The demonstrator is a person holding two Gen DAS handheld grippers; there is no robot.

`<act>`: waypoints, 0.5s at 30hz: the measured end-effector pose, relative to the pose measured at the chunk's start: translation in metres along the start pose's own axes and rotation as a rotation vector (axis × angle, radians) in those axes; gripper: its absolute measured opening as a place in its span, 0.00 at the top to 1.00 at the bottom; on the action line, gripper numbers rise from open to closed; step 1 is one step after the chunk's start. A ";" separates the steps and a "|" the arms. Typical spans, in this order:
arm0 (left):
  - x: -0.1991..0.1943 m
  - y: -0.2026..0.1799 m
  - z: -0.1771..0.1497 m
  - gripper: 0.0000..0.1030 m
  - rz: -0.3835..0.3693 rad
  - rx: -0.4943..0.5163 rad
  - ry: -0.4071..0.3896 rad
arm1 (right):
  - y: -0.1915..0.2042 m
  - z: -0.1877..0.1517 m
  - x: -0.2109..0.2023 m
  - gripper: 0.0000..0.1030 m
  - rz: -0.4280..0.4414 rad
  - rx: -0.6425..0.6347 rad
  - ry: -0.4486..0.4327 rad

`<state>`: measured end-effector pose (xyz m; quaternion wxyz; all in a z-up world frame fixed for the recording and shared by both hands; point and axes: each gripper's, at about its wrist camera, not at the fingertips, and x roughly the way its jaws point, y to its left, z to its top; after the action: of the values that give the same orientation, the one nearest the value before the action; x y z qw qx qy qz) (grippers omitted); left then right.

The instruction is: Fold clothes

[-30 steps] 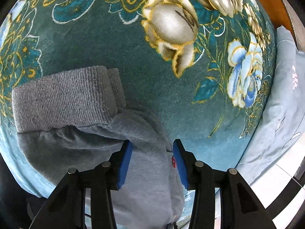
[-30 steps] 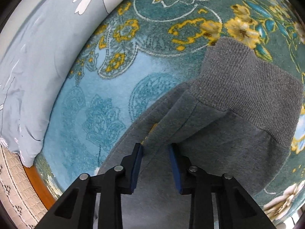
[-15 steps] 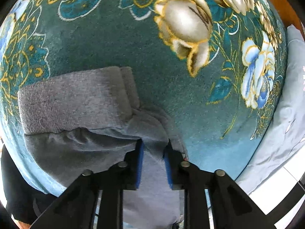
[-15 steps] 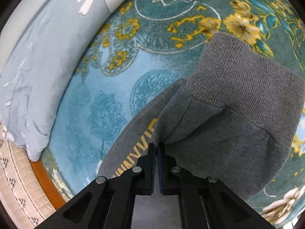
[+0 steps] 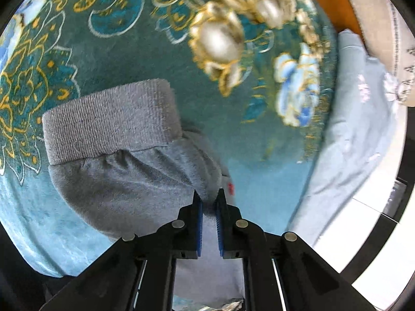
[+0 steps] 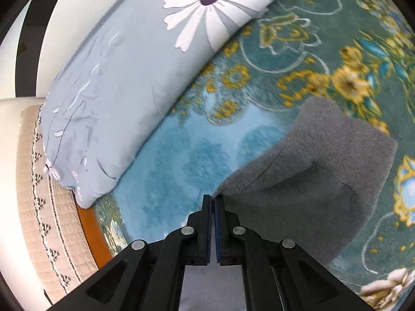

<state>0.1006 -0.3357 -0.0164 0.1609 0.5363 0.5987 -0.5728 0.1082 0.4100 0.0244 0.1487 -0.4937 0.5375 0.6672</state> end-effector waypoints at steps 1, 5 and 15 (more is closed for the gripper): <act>-0.003 -0.008 0.005 0.92 -0.008 0.014 -0.006 | 0.008 0.000 0.011 0.98 -0.021 0.001 0.011; 0.002 -0.025 0.012 0.92 -0.001 0.003 -0.013 | 0.006 0.006 0.045 0.98 -0.070 0.057 0.033; 0.051 -0.020 0.043 0.91 -0.026 -0.068 -0.037 | 0.003 0.012 0.077 0.94 -0.119 0.052 0.048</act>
<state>0.0471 -0.3445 -0.0601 0.1828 0.5122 0.6216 -0.5637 0.0643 0.3941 -0.0377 0.1881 -0.5366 0.5279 0.6309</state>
